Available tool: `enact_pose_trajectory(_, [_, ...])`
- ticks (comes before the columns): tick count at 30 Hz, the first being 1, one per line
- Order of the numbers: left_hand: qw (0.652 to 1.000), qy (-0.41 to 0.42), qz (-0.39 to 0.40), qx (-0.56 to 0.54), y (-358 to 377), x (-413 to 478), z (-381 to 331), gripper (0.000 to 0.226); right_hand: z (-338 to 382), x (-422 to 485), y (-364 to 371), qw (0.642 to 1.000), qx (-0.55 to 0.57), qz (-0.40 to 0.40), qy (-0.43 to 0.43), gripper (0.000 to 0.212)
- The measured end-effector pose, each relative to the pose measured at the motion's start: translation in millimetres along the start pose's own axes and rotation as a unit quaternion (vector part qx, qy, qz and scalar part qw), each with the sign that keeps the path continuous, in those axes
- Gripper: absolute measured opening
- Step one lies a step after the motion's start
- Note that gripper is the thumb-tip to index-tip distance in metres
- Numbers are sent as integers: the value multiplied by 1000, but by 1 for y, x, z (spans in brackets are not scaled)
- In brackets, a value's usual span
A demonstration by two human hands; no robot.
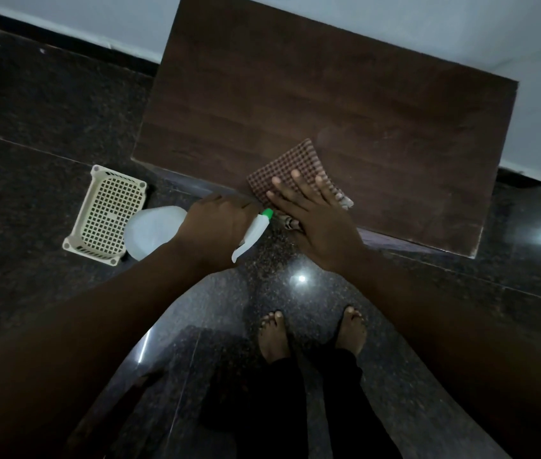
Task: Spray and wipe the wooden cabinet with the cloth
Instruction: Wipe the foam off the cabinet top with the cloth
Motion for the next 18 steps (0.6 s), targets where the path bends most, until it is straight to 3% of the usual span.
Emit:
enact_pose_trajectory(5, [999,-7,-33,-12,-5,2,8,34,-41,-35,-4,999,-19,-8,43,64])
enact_pose_trajectory(7, [999,-8,-37,-4,-6,4,9,24,-43,-38,-3,998,-33,-8,48,68])
enact_pose_trajectory(11, [999,2,-51,4,-6,4,8,21,-19,-14,-1,999,-29,-4,22,61])
enact_pose_trajectory(14, [996,20,-79,-35,-12,3,2,42,5,11,2,1000,-7,6,-10,58])
enact_pose_trajectory(18, [998,12,-51,-34,-8,4,5,36,-4,9,0,1000,-2,12,-13,61])
Point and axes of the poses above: each hand's wrist, its own x-axis towards the middle knuckle, its own y-axis out of the palm, z = x × y, the point moved 9 cm from there along x, towards the middle knuckle, and after that the axes turned 4 degrees about y, right-handed, at the moved point
